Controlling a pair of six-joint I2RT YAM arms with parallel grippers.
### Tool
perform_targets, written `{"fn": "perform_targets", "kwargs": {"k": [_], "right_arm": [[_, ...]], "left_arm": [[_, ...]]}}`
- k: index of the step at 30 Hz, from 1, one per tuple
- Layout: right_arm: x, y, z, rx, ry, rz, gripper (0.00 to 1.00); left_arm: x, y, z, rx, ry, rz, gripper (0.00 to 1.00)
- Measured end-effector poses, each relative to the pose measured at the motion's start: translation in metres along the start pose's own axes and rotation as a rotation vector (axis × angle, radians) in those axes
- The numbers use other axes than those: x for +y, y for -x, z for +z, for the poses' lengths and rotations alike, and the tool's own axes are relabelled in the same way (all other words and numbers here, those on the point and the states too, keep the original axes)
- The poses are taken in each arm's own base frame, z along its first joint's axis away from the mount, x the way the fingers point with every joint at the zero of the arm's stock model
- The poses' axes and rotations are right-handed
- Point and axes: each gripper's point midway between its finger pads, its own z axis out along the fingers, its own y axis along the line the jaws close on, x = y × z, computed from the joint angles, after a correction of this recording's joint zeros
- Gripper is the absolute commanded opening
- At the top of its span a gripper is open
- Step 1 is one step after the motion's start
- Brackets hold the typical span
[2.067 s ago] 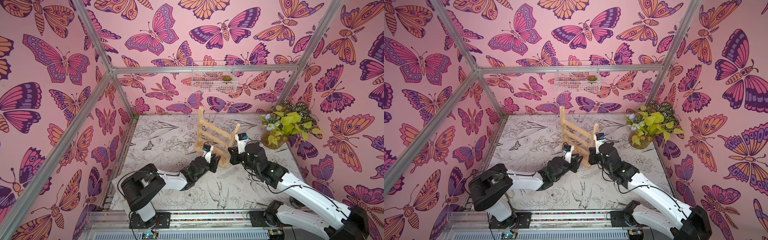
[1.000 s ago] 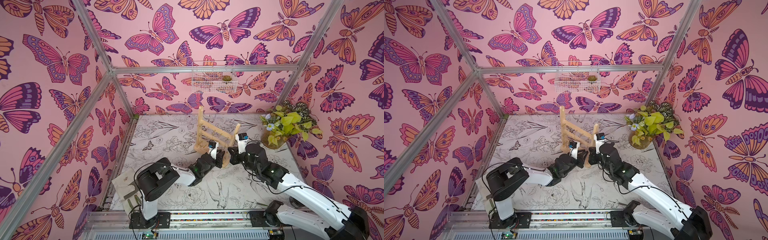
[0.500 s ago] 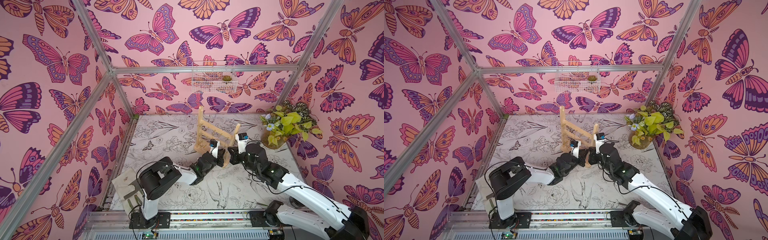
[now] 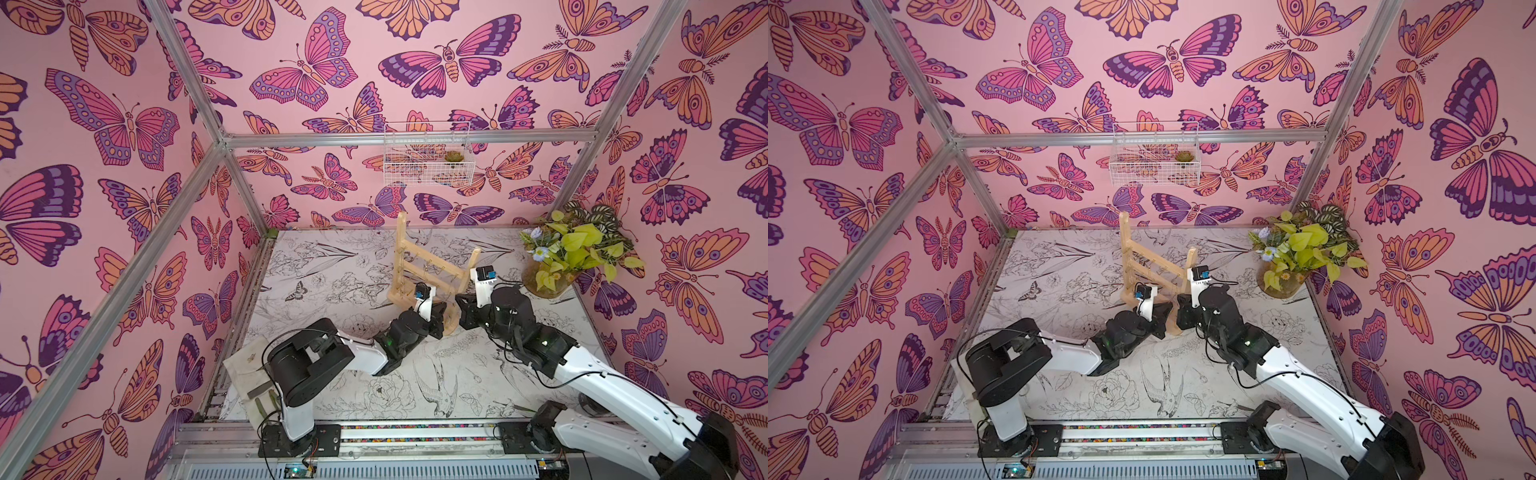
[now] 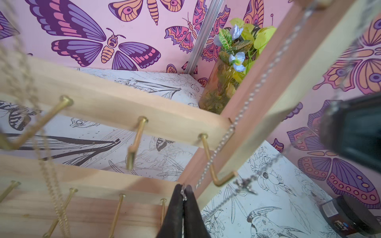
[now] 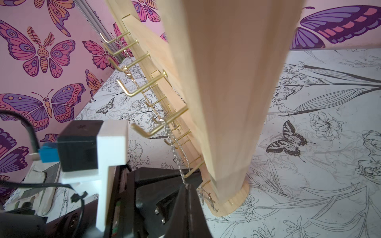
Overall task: Hang the necklace on the jewelry display stand
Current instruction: Hang the necklace on the stand.
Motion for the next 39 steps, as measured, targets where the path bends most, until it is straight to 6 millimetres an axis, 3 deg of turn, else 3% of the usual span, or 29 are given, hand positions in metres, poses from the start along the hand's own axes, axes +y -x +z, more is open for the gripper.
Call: {"fn": "perform_targets", "kwargs": {"k": [7,17,25,39], "right_arm": [[0.000,-0.002,0.000,0.011,0.003,0.007,0.00],[0.003,-0.002,-0.002,0.010,0.019,0.020,0.00],[-0.002,-0.018,0.001,0.046,0.014,0.041,0.00],[-0.003,-0.025,0.006,0.058,0.011,0.061,0.00]], "left_arm": [[-0.007,0.020,-0.008,-0.040,-0.017,-0.007,0.05],[0.008,0.005,-0.013,0.015,0.054,0.007,0.05],[0.018,0.002,-0.013,0.028,0.097,0.024,0.05],[0.013,0.023,-0.005,-0.017,0.092,0.033,0.05]]}}
